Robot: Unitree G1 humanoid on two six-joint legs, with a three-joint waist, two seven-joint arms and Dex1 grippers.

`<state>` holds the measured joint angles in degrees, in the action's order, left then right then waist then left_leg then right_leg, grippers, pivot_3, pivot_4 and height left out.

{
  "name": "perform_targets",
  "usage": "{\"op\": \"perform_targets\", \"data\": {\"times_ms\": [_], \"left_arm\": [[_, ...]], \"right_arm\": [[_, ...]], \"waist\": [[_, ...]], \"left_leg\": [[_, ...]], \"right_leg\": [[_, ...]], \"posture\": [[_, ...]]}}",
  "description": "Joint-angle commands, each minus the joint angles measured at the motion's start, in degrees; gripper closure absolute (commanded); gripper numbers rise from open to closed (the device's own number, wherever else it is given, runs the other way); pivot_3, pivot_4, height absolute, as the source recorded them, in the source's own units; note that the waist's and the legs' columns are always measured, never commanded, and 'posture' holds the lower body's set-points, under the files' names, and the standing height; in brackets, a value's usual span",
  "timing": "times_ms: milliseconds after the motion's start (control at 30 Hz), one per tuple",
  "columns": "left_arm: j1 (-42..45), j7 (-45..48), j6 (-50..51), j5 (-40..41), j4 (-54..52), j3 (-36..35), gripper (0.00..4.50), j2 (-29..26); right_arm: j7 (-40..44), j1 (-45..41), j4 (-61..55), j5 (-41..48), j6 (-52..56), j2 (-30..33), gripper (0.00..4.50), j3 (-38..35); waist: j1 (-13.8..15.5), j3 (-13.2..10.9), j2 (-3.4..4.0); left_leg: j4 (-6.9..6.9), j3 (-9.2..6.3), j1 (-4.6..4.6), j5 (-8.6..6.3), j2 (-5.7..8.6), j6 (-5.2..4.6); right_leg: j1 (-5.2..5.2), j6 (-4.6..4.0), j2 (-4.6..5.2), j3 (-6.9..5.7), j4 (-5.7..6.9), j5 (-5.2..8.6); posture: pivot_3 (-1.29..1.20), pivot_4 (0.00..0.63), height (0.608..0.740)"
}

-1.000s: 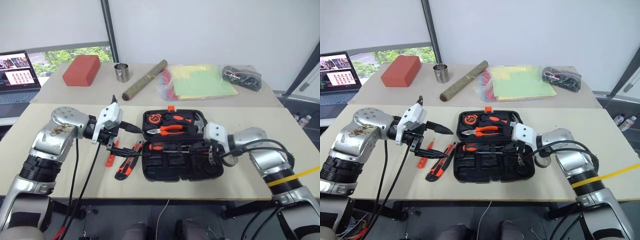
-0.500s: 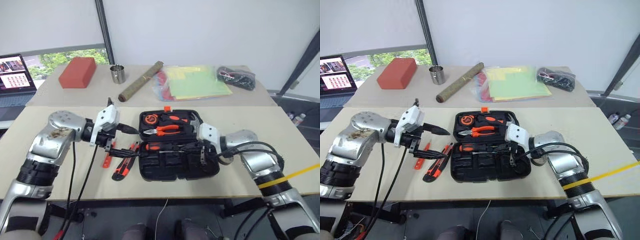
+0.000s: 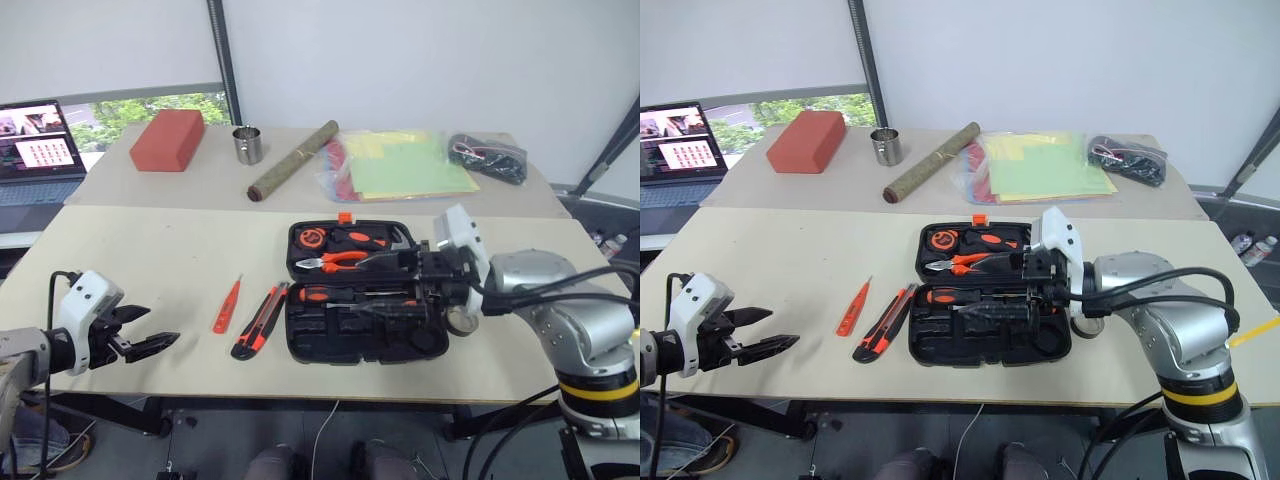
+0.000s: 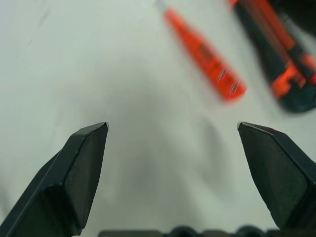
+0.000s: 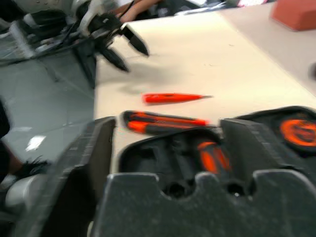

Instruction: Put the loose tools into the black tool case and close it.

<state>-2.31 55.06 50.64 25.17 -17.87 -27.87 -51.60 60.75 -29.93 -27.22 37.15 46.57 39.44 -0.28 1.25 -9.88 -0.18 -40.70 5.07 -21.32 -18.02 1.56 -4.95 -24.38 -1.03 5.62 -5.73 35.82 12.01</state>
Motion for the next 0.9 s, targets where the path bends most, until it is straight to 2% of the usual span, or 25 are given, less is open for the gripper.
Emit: {"op": "perform_targets", "data": {"times_ms": [33, 133, 233, 400, 567, 700, 800, 900], "left_arm": [[9.80, -7.79, 12.22, 3.45, -3.00, 3.70, 0.00, 0.50], [18.82, -12.71, 24.45, 5.07, -2.29, 8.79, 0.00, 1.69], [26.06, -16.40, 31.30, 5.07, -0.45, 13.05, 0.00, 3.23], [33.28, -21.36, 32.85, 1.01, 5.64, 24.36, 0.00, 4.98], [33.53, -21.73, 27.00, -2.14, 13.03, 32.98, 0.00, 6.00], [33.49, -20.86, 22.95, -3.66, 16.58, 35.69, 1.11, 7.15], [34.09, -20.60, 21.91, -4.52, 17.92, 35.63, 2.35, 7.26], [35.99, -19.28, 20.21, -5.10, 19.21, 34.51, 3.30, 6.24]], "right_arm": [[-1.66, 0.44, -3.10, 1.08, -0.17, 1.01, 0.04, -0.40], [-3.80, 0.76, -3.70, 0.11, -1.08, 0.61, 0.04, 0.05], [-5.81, 1.34, -4.53, -0.15, -1.46, 0.10, 0.04, 0.40], [-8.90, 3.58, -6.88, 0.08, -1.39, -0.07, 0.04, 0.41], [-11.37, 5.33, -8.81, 0.63, -1.13, 0.18, 0.04, -0.36], [-12.77, 6.53, -10.21, 0.97, -1.07, 0.51, 0.00, -0.54], [-13.32, 7.89, -11.34, 1.39, -1.11, 1.06, 0.00, -0.98], [-13.02, 9.75, -12.11, 2.01, -0.62, 2.37, 0.00, -1.57]], "waist": [[0.69, -0.02, -0.05], [0.69, 0.01, -0.10], [0.25, 0.00, -0.13], [-0.62, 0.00, -0.15], [-0.97, 0.02, -0.11], [-0.45, 0.04, -0.08], [-0.35, 0.05, -0.06], [-0.29, 0.06, -0.05]], "left_leg": [[-0.06, 0.00, 0.00, 0.01, 0.00, 0.01], [-0.13, 0.05, 0.08, 0.04, 0.02, 0.04], [-0.10, 0.11, 0.10, 0.05, 0.06, 0.04], [-0.01, 0.08, 0.11, 0.13, 0.04, 0.11], [0.06, 0.13, 0.19, 0.25, 0.04, -0.09], [0.06, 0.14, 0.33, 0.20, 0.03, 0.28], [0.06, 0.14, 0.38, 0.21, 0.01, 0.30], [0.06, 0.13, 0.38, 0.21, 0.01, 0.31]], "right_leg": [[0.00, 0.03, 0.00, 0.00, 0.02, -0.02], [0.08, 0.12, -0.05, 0.10, 0.09, -0.18], [0.00, 0.09, -0.15, 0.18, 0.20, -0.21], [-0.02, -0.04, -0.32, 0.15, 0.19, -0.11], [0.05, -0.02, -0.32, 0.16, 0.10, 0.01], [0.14, -0.03, -0.21, 0.22, 0.21, 0.07], [0.14, 0.07, -0.13, 0.25, 0.28, 0.11], [0.11, 0.01, -0.10, 0.26, 0.32, 0.06]], "posture": [[0.00, 0.150, 0.736], [0.00, 0.150, 0.736], [0.00, 0.150, 0.736], [0.00, 0.150, 0.736], [0.00, 0.150, 0.736], [0.00, 0.150, 0.736], [0.00, 0.150, 0.736], [0.00, 0.150, 0.736]]}}
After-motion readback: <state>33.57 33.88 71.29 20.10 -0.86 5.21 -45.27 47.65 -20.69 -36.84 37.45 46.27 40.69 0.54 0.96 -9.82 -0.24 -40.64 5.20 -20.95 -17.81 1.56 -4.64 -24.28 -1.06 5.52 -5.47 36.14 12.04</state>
